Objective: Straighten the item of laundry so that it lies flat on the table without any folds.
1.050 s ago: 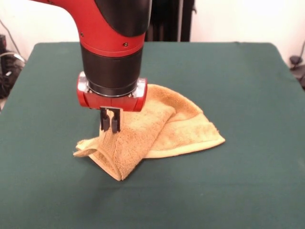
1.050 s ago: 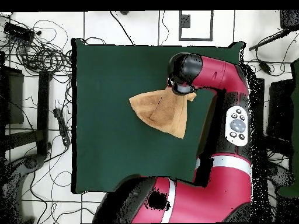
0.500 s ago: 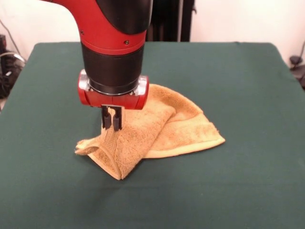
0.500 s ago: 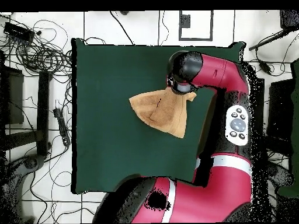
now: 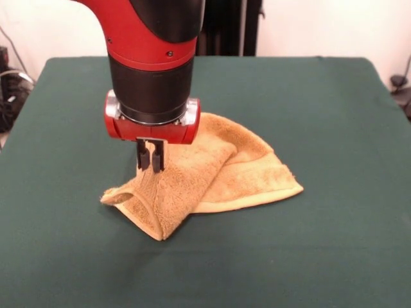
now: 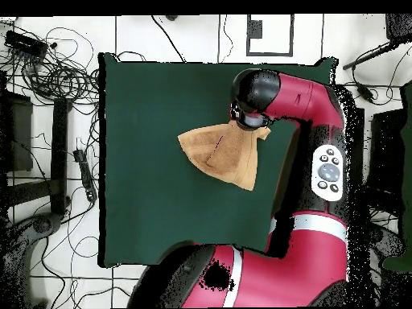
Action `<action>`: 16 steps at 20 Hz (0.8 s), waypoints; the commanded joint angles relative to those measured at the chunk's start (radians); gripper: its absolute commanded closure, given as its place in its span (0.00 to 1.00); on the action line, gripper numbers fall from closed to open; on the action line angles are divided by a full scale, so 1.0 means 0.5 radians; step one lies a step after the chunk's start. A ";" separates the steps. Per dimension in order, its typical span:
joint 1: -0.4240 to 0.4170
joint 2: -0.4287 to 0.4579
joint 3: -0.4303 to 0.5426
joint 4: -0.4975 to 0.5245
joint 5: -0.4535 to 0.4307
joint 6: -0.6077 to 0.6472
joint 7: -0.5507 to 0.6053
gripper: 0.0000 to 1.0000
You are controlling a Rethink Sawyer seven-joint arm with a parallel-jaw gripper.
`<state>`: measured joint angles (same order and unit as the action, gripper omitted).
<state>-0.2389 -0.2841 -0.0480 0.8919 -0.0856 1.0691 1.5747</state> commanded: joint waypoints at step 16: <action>-0.049 -0.064 0.191 -0.160 -0.063 0.456 -0.260 1.00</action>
<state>-0.2788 -0.2843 -0.0450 0.8243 -0.0945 1.1757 1.5747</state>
